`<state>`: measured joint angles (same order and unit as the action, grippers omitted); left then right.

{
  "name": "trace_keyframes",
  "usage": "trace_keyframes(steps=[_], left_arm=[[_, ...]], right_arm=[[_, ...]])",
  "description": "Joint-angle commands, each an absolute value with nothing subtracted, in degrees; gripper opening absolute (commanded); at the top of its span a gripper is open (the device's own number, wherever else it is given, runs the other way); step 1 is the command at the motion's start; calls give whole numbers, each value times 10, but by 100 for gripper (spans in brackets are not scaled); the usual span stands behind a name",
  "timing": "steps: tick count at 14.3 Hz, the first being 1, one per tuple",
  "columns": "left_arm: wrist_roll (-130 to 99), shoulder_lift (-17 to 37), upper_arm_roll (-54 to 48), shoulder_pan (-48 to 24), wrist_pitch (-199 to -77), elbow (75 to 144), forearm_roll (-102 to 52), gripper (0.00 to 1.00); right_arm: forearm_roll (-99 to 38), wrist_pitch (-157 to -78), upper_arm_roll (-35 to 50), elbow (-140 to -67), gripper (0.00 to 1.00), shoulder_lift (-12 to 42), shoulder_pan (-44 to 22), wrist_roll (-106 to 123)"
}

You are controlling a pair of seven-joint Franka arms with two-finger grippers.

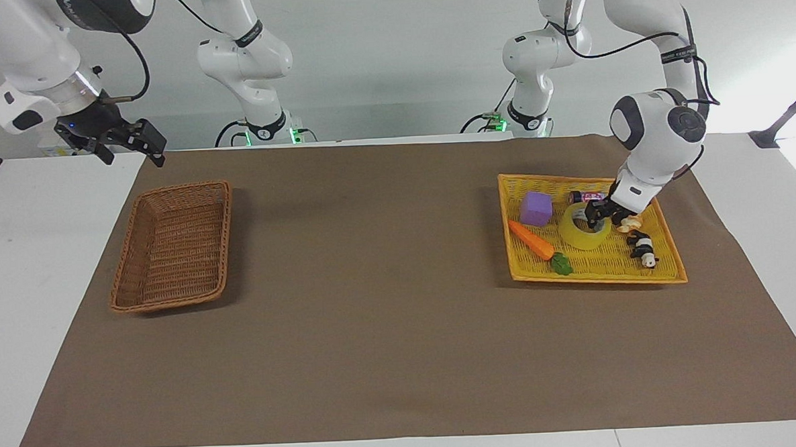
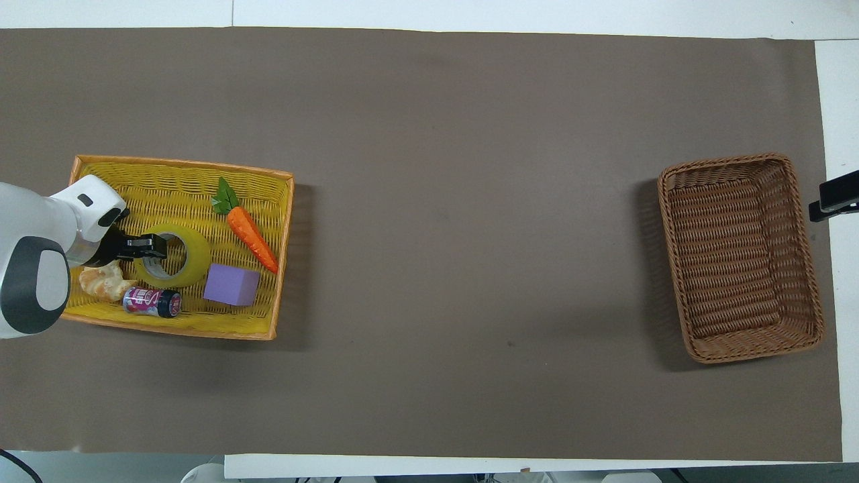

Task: Move tape to another basket
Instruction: 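Grasp the yellow tape roll by its rim with the left gripper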

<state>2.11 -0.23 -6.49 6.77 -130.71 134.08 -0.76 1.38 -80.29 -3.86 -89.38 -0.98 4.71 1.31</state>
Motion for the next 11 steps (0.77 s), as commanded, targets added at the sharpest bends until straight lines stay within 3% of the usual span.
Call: trace_keyframes(steps=[1,2,6,9,11], left_arm=[[26,3,-66,70,-1336,1360,-13,60],[25,10,-66,70,-1337,1360,-13,53],[25,18,-66,70,-1363,1369,-13,48],[27,18,-66,71,-1355,1368,-13,4],[24,16,-67,64,-1347,1353,-13,0]], right_arm=[[17,-798,-35,-897,100,-12,51,23],[17,-798,-35,-897,100,-12,51,23],[17,-798,-35,-897,100,-12,51,23],[17,-798,-35,-897,100,-12,51,23],[17,-798,-35,-897,99,-12,51,23]])
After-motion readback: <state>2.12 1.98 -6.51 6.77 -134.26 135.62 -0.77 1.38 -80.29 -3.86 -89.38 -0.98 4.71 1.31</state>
